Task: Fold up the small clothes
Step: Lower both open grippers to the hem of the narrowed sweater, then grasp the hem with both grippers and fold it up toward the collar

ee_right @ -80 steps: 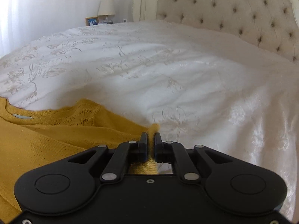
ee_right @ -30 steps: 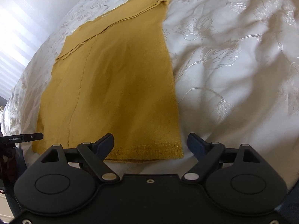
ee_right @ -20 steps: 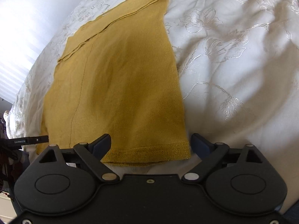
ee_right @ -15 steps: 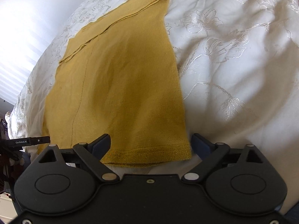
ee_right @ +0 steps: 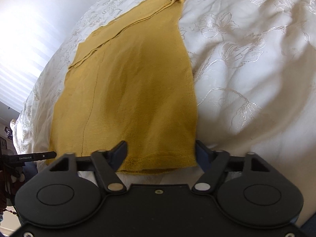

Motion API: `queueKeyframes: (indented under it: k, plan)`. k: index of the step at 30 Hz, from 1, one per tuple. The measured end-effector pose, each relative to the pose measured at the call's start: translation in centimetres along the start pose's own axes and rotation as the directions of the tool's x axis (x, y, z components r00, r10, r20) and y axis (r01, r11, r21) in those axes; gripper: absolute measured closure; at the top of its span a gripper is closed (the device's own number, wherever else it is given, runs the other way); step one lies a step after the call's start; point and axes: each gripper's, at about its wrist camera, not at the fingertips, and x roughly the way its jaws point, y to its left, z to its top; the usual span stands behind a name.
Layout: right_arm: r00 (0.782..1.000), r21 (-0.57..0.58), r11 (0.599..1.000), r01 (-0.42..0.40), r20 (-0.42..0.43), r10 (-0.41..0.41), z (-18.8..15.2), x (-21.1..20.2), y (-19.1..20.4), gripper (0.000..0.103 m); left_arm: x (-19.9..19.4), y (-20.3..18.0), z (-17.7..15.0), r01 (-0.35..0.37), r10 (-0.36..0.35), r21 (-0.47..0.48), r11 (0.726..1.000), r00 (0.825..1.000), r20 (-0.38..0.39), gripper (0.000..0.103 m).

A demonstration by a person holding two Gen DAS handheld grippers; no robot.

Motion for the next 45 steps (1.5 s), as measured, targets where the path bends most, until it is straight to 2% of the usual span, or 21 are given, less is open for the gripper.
queueKeyframes:
  k: [2, 3, 7, 10, 13, 16, 22, 28, 30, 32, 34, 38, 39, 41, 42, 45]
  plan:
    - [1.0, -0.002, 1.0, 0.004, 0.002, -0.004, 0.0, 0.0, 0.2, 0.071, -0.5, 0.1, -0.3, 0.009, -0.009, -0.01, 1.0, 1.0, 0.027, 0.098]
    - [1.0, -0.006, 1.0, 0.001, 0.006, -0.001, 0.0, -0.2, 0.4, 0.081, -0.8, 0.0, -0.3, 0.021, -0.02, -0.01, 1.0, 0.999, 0.045, 0.098]
    - [0.997, -0.006, 0.999, -0.046, 0.061, 0.046, -0.1, -1.7, 0.6, 0.085, -2.2, -0.4, -0.1, 0.094, -0.089, -0.043, 0.995, 0.99, 0.108, 0.098]
    - [0.981, 0.075, 0.986, -0.149, 0.14, 0.137, 0.2, -3.2, -0.1, 0.085, -3.7, -0.7, 0.7, 0.134, -0.124, -0.051, 0.99, 0.977, 0.172, 0.098]
    - [0.958, 0.124, 0.968, -0.217, 0.219, 0.187, 1.0, -4.2, -0.1, 0.085, -5.3, -1.1, 2.5, 0.173, -0.154, -0.059, 0.983, 0.956, 0.249, 0.098]
    - [0.936, 0.119, 0.962, -0.246, 0.286, 0.204, 2.5, -5.1, 0.5, 0.085, -6.7, -1.3, 4.5, 0.2, -0.17, -0.059, 0.978, 0.93, 0.325, 0.098]
    - [0.894, 0.087, 0.956, -0.281, 0.385, 0.228, 7.8, -5.8, 1.2, 0.085, -7.1, -1.6, 9.5, 0.232, -0.188, -0.058, 0.971, 0.89, 0.416, 0.098]
    - [0.874, 0.051, 0.962, -0.27, 0.432, 0.222, 14.3, -4.0, 1.5, 0.086, -5.9, -0.8, 15.5, 0.263, -0.184, -0.098, 0.96, 0.853, 0.489, 0.098]
    - [0.865, 0.058, 0.96, -0.274, 0.451, 0.22, 16.5, -3.1, 1.3, 0.091, -5.1, -0.6, 17.4, 0.26, -0.172, -0.106, 0.96, 0.844, 0.509, 0.103]
    - [0.866, 0.042, 0.97, -0.24, 0.461, 0.194, 18.9, -1.9, 1.3, 0.091, -4.2, -0.1, 19.0, 0.248, -0.154, -0.125, 0.961, 0.85, 0.504, 0.103]
    - [0.879, -0.004, 0.985, -0.172, 0.45, 0.156, 20.6, -0.4, 1.4, 0.083, -3.2, 0.4, 19.6, 0.239, -0.148, -0.132, 0.962, 0.863, 0.483, 0.103]
    - [0.933, -0.104, 0.992, -0.078, 0.344, 0.109, 20.8, 2.3, 2.5, 0.083, -1.6, 0.9, 18.8, 0.185, -0.134, -0.076, 0.98, 0.889, 0.438, 0.102]
    - [0.946, -0.142, 0.988, -0.053, 0.31, 0.095, 20.1, 2.9, 2.8, 0.078, -1.4, 1.1, 18.3, 0.171, -0.127, -0.063, 0.983, 0.892, 0.435, 0.102]
    - [0.96, -0.176, 0.983, -0.049, 0.262, 0.095, 18.8, 4.0, 2.9, 0.057, -0.7, 1.6, 17.5, 0.149, -0.117, -0.045, 0.988, 0.901, 0.417, 0.098]
    - [0.965, -0.184, 0.981, -0.059, 0.241, 0.103, 18.1, 4.4, 2.8, 0.042, -0.4, 1.9, 17.1, 0.141, -0.112, -0.045, 0.989, 0.908, 0.403, 0.096]
    - [0.979, -0.242, 0.97, -0.024, 0.19, 0.072, 16.7, 6.0, 3.0, 0.04, 0.2, 2.7, 16.3, 0.125, -0.101, -0.044, 0.991, 0.927, 0.362, 0.096]
